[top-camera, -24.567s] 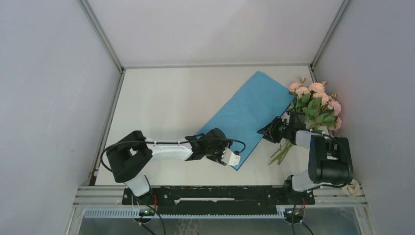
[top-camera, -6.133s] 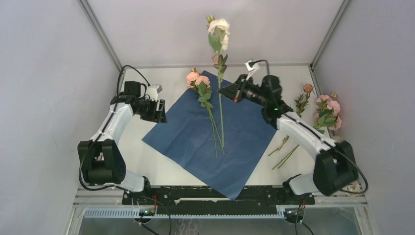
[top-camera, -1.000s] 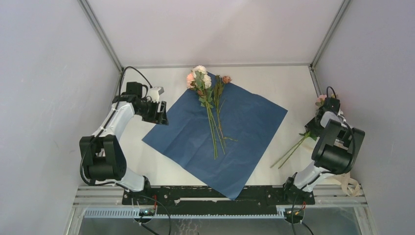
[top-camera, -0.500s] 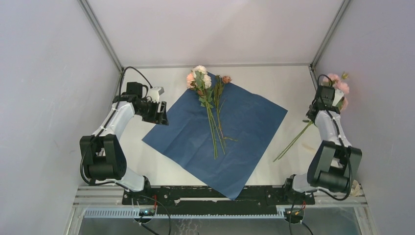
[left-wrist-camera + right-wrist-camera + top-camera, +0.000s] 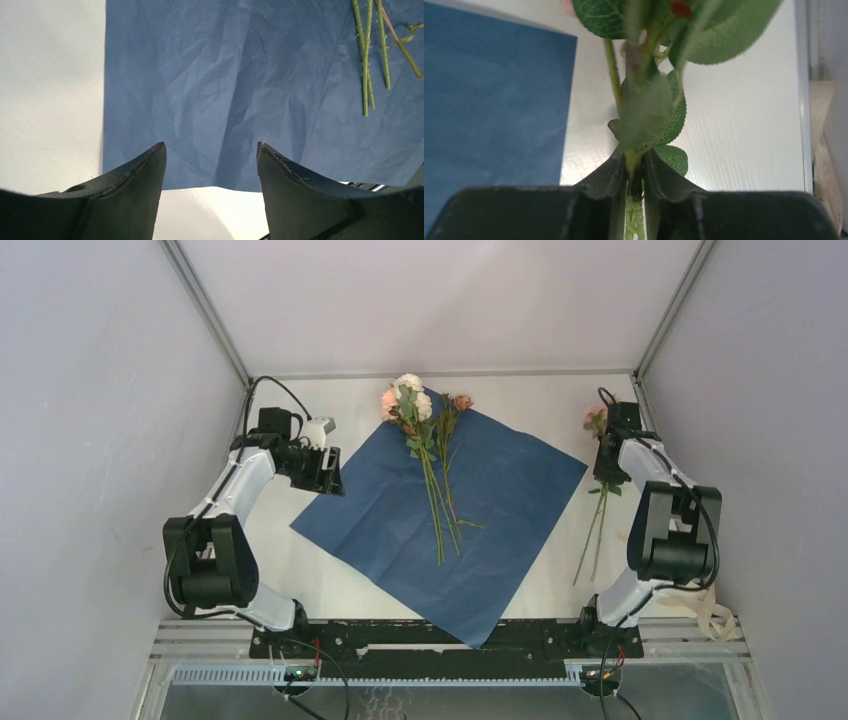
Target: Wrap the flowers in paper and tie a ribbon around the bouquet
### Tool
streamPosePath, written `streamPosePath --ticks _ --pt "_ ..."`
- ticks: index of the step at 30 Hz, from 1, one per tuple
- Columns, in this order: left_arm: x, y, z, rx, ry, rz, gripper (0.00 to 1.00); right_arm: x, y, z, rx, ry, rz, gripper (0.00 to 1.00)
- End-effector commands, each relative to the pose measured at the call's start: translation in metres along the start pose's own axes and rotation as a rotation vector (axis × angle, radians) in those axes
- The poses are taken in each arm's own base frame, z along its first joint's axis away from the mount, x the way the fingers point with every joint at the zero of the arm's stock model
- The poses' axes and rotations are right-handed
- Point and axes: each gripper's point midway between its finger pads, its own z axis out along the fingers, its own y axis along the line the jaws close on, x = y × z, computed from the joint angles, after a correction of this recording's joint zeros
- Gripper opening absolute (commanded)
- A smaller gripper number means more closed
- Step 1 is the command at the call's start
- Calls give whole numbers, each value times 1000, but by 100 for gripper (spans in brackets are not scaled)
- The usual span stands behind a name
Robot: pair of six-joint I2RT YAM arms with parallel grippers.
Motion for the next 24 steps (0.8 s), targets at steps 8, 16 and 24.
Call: streamPosePath --ticks 8,16,24 --pt "3 -7 0 37 -8 15 72 3 -6 18 41 83 -75 34" --pt "4 -8 1 41 -7 17 72 8 -8 8 50 96 22 50" --pt "3 -9 2 53 -8 20 72 37 -14 -22 13 125 187 39"
